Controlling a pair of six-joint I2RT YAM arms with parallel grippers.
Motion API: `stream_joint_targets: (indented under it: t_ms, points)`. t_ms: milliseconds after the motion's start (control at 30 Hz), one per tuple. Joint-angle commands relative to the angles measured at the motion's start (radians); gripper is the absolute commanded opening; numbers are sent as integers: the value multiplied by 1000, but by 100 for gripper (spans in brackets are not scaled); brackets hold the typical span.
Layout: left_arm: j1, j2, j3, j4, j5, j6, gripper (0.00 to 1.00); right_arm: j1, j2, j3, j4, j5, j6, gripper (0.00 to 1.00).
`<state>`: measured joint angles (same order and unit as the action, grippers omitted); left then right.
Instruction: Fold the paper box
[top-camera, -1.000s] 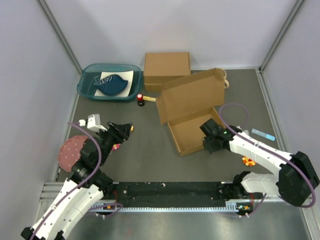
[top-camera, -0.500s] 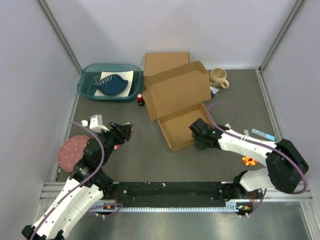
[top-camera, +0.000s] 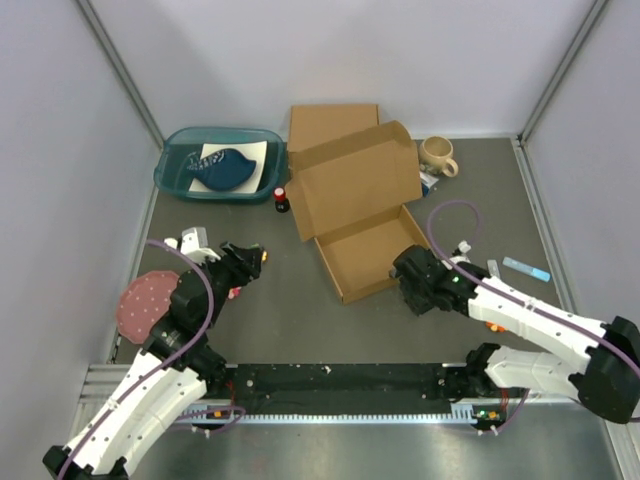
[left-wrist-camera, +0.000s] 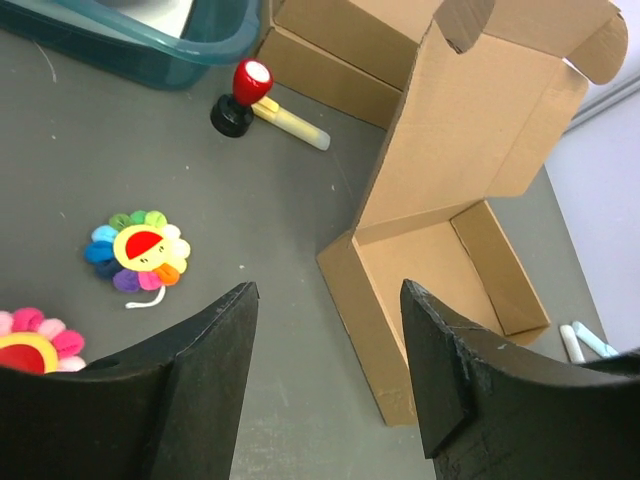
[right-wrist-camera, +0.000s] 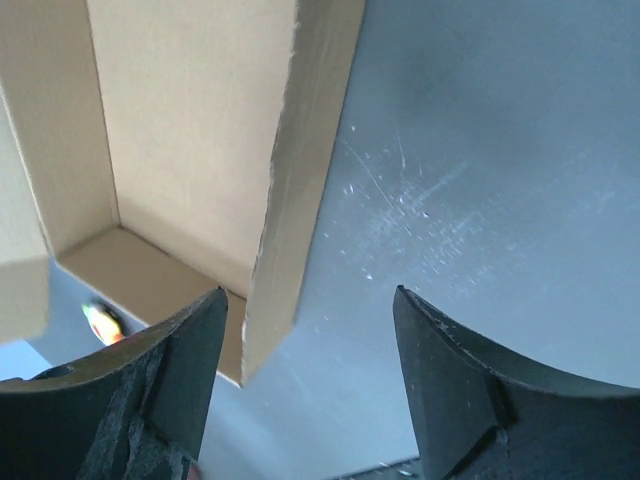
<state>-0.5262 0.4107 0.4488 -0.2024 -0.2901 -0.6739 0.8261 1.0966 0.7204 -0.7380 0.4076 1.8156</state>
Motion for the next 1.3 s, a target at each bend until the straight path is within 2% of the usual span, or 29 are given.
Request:
stream_joint_targets:
  t_ms: [0,67,133,167,200,300,333,400,433,600,800,1000,1267]
  points:
    - [-1,0,48,8,-79,56,65,53,-70,114,-103,60,-334,69]
    - [-1,-1,38,5,-151,60,71,96,-109,154,-119,108,-433,70]
    - [0,23,24,14,-196,72,77,125,-144,172,-107,138,-612,70]
    - [2,40,18,52,-201,77,83,130,-158,180,-94,158,-674,72]
    - [2,63,10,78,-201,82,86,130,-170,177,-37,154,-805,72]
    - [5,216,45,190,-175,89,88,130,-216,166,37,163,-968,74]
    - [5,315,60,224,-175,77,88,130,-230,165,51,168,-998,74]
    - [6,425,129,286,-211,68,87,130,-260,162,81,194,-1067,75]
    - [6,530,157,290,-237,27,86,130,-267,162,89,197,-1087,75]
    - [12,846,318,354,-378,-61,83,130,-313,171,97,215,-1153,75]
    - [49,1115,434,460,-347,-93,82,130,-383,152,98,185,-1174,76]
    - [112,1249,479,486,-307,-156,80,130,-487,149,97,177,-1197,76]
    - [166,1260,449,505,-304,-173,79,130,-508,134,97,217,-1231,77]
